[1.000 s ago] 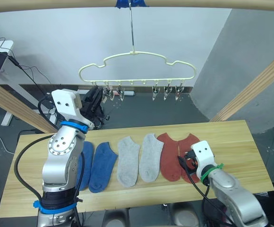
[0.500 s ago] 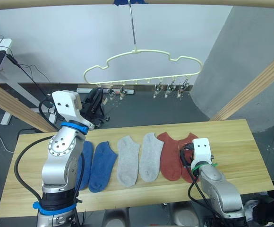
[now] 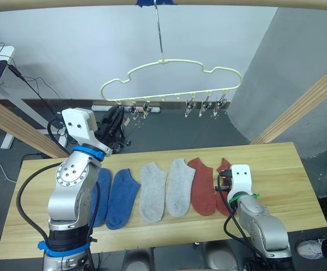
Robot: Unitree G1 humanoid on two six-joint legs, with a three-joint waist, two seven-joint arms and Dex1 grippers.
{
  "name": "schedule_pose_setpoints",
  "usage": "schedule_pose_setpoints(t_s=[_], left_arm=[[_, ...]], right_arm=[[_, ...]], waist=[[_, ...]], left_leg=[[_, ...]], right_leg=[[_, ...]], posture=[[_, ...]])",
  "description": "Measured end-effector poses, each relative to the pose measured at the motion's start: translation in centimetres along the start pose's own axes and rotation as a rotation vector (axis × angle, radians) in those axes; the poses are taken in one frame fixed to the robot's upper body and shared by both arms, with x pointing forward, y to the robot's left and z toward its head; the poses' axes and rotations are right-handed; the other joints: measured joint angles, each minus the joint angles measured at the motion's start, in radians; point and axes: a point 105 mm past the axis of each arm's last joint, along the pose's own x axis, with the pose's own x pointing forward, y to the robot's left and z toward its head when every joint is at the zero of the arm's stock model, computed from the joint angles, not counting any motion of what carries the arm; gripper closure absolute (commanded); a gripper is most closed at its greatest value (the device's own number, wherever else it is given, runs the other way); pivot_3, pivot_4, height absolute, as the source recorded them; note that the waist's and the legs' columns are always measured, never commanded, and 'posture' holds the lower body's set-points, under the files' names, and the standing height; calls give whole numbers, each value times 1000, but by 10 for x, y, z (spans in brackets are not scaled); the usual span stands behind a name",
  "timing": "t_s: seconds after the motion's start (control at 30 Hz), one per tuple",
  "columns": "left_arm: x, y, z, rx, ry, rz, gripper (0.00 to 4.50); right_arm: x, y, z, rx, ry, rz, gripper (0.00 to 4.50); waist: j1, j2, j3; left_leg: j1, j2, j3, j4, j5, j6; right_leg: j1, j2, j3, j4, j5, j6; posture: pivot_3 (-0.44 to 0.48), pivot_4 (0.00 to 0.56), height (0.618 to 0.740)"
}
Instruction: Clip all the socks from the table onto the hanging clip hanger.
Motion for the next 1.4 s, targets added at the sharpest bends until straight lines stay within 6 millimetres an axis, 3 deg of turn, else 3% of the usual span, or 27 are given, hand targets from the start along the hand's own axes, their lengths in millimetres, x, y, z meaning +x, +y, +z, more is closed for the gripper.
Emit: schedule_pose_setpoints(t_s=[0.13,0.23,0.33,0.53,0.7,0.87,1.17,1.4], left_arm=[[-2,-6,1,-49,21,-81,4328],[-6,-10,5,-86,41,-155,4328],[-8,-8,8,-108,69,-194,4328],[-7,-5,22,-173,88,-225,4328],[-4,-7,26,-278,109,-212,4328],[-2,-6,31,-337,114,-198,4328],[-1,-7,30,-399,120,-170,4328],[-1,-7,30,-417,113,-135,4328]], right_arm=[[-4,-3,4,-120,-31,49,4500],[-16,1,23,-285,-131,148,4500],[-35,29,49,-437,-268,331,4500],[-56,79,77,-517,-439,565,4500],[-62,129,101,-512,-563,703,4500],[-53,156,105,-470,-583,724,4500],[-46,170,113,-459,-627,678,4500],[-51,178,122,-436,-690,682,4500]], waist=[[0,0,0],[-2,1,1],[-3,1,1],[1,0,1],[2,-1,1],[5,-1,1],[4,-1,1],[4,-1,1]], left_leg=[[-1,-1,0,0,0,0],[-6,0,1,1,0,0],[-9,2,0,1,0,0],[-11,0,-1,2,0,0],[-12,0,-2,2,0,-1],[-13,0,-3,2,2,-3],[-12,0,-3,2,2,-4],[-12,0,-2,2,3,-4]], right_leg=[[-1,0,0,0,-2,3],[-6,0,0,1,-2,4],[-9,3,0,2,-2,4],[-10,1,-1,1,1,-1],[-10,0,-2,2,1,-1],[-11,-3,-2,2,2,-1],[-11,-4,-3,3,2,-1],[-11,-4,-2,3,2,-1]], posture=[[-139,347,740],[-138,347,740],[-134,346,740],[-124,342,740],[-121,341,740],[-124,339,740],[-120,331,740],[-114,327,740]])
